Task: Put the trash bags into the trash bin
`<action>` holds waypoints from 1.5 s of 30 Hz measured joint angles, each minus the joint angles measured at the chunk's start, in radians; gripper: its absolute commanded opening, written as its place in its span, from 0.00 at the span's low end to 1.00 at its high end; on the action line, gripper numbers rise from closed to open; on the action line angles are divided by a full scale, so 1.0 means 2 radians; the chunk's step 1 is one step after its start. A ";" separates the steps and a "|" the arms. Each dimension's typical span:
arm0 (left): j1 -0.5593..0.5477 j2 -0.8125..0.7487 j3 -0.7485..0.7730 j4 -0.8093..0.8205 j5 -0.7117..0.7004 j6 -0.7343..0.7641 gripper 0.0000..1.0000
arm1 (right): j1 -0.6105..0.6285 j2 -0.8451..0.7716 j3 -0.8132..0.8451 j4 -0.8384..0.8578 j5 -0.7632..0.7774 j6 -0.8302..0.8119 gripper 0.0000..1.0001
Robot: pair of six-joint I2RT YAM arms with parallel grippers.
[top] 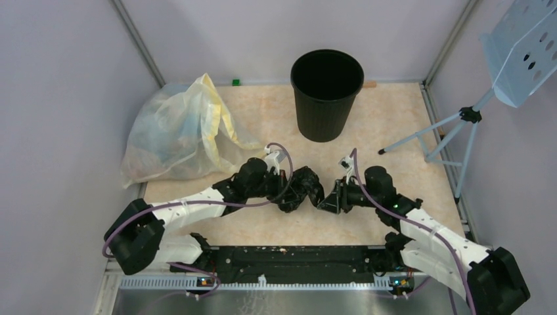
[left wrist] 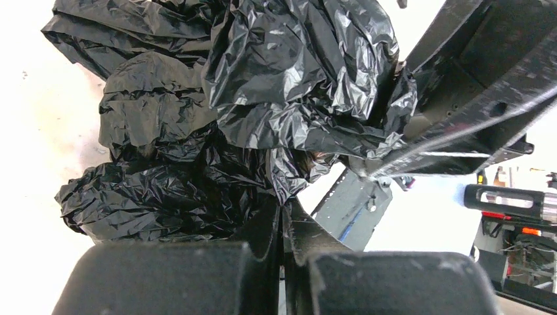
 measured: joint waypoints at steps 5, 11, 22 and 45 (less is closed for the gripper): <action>-0.003 -0.013 -0.009 0.010 0.001 -0.010 0.00 | 0.002 -0.003 0.001 -0.011 0.022 0.016 0.07; -0.010 -0.014 -0.021 0.006 -0.011 -0.013 0.00 | 0.002 -0.031 0.004 -0.041 0.033 0.038 0.00; -0.022 0.034 -0.035 -0.035 -0.090 0.006 0.03 | 0.002 -0.094 0.069 -0.194 0.216 0.048 0.00; -0.030 -0.146 -0.068 -0.163 -0.160 0.033 0.74 | 0.101 -0.014 0.101 -0.166 0.159 -0.004 0.78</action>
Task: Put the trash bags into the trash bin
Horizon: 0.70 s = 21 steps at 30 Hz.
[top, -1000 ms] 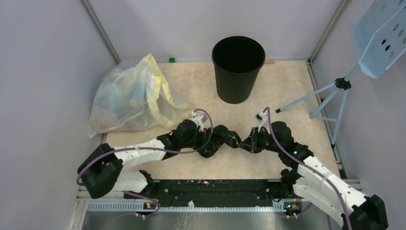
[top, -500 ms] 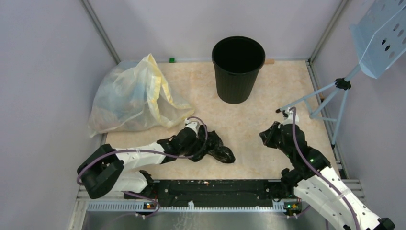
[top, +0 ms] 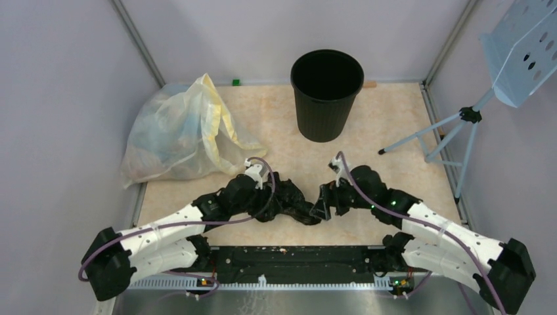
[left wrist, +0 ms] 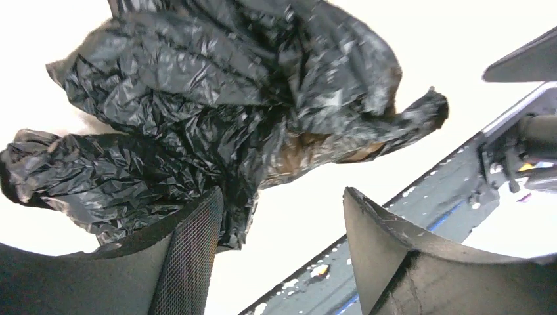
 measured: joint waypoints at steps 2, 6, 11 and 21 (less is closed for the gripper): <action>0.000 -0.019 0.021 -0.025 -0.004 0.002 0.75 | 0.030 0.033 0.000 0.010 0.011 -0.010 0.69; 0.000 -0.039 0.062 -0.072 -0.035 -0.008 0.78 | 0.041 0.080 0.000 0.023 0.037 -0.024 0.61; 0.000 -0.063 0.061 -0.114 -0.083 -0.044 0.79 | 0.042 0.106 -0.004 0.068 0.045 -0.033 0.59; 0.023 -0.067 0.035 -0.153 -0.142 -0.100 0.98 | 0.063 0.131 -0.025 0.130 0.046 -0.020 0.00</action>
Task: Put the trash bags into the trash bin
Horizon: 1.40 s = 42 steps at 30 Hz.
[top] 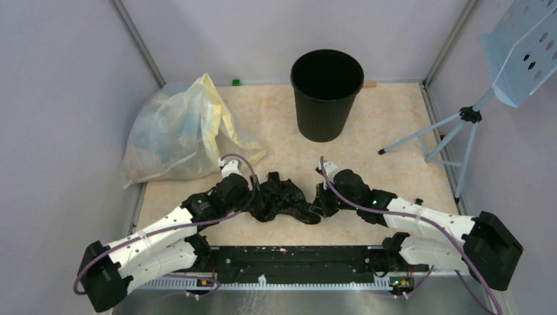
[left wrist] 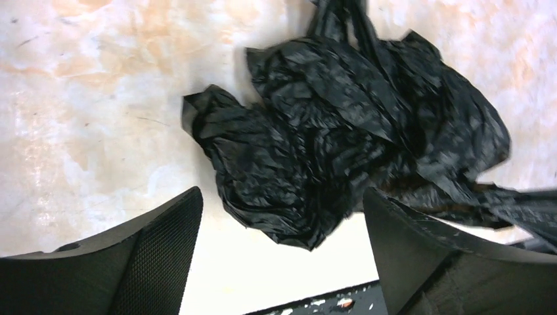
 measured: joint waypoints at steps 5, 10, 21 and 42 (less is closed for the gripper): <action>0.045 0.025 -0.018 0.025 0.006 -0.005 0.95 | 0.000 -0.056 -0.005 -0.031 0.034 0.017 0.00; 0.126 0.068 -0.063 0.090 0.054 -0.003 0.50 | 0.001 -0.127 -0.005 -0.075 0.079 0.039 0.00; 0.199 0.048 -0.109 0.146 0.071 0.002 0.12 | 0.002 -0.284 0.027 -0.306 0.325 0.200 0.00; 0.237 -0.116 -0.123 0.181 0.059 0.006 0.72 | 0.006 -0.356 0.101 -0.375 0.447 0.224 0.00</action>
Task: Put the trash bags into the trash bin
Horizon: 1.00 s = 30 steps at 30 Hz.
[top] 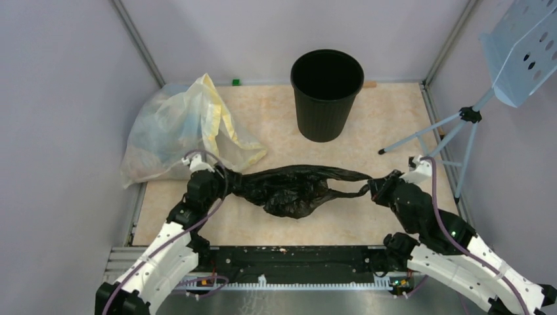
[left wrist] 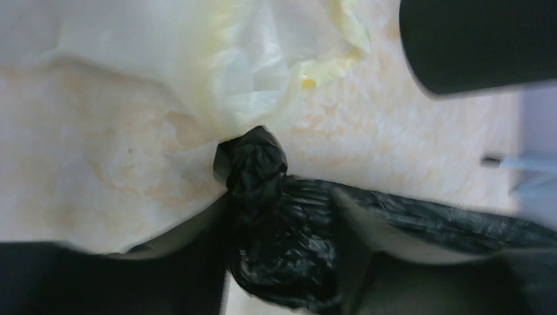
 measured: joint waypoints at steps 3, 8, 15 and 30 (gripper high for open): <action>0.004 0.059 0.044 0.006 0.043 0.048 0.98 | -0.001 0.008 -0.017 0.054 -0.040 -0.041 0.00; -0.006 0.129 0.167 -0.025 0.099 0.107 0.99 | -0.001 0.073 -0.042 0.100 -0.095 -0.072 0.00; -0.111 0.104 0.192 -0.035 0.137 0.157 0.70 | -0.001 0.150 -0.043 0.120 -0.132 -0.110 0.00; -0.197 0.226 0.209 -0.031 0.072 0.217 0.50 | -0.001 0.153 -0.043 0.139 -0.164 -0.149 0.00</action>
